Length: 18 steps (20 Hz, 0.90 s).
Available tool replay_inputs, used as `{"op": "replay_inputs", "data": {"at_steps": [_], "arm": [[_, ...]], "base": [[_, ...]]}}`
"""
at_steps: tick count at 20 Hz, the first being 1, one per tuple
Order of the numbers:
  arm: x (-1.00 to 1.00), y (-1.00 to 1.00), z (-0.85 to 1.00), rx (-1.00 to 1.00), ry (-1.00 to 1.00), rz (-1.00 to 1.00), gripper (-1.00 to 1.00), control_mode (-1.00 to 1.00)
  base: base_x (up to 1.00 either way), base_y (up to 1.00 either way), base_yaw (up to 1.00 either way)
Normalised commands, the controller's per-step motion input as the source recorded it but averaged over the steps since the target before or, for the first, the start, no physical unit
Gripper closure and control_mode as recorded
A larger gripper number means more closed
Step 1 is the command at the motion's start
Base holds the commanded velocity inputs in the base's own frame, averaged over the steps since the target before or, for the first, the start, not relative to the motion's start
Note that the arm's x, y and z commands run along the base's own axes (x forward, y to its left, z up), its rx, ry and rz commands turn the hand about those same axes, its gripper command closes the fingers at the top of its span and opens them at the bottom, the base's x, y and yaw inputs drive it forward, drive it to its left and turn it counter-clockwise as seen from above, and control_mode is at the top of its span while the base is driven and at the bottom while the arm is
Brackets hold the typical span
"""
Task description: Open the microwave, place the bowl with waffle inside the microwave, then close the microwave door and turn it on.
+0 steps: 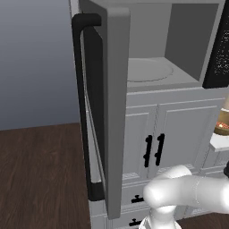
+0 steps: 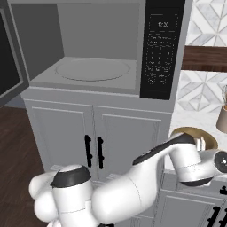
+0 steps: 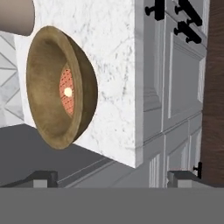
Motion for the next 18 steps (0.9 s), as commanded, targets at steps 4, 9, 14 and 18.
{"op": "replay_inputs", "data": {"at_steps": [4,9,14,18], "arm": [[0.24,-0.16,-0.03,0.08,0.0,-0.02,-1.0,-1.0],[0.35,-0.14,-0.1,0.06,0.0,-0.05,-1.0,-1.0],[0.37,-0.07,-0.22,0.02,0.01,-0.06,-1.0,-1.0],[0.36,-0.11,-0.31,0.0,0.04,-0.08,-1.0,-1.0]], "base": [[0.0,0.0,0.0],[0.0,0.0,0.0],[0.0,0.0,0.0],[0.0,0.0,0.0]]}}
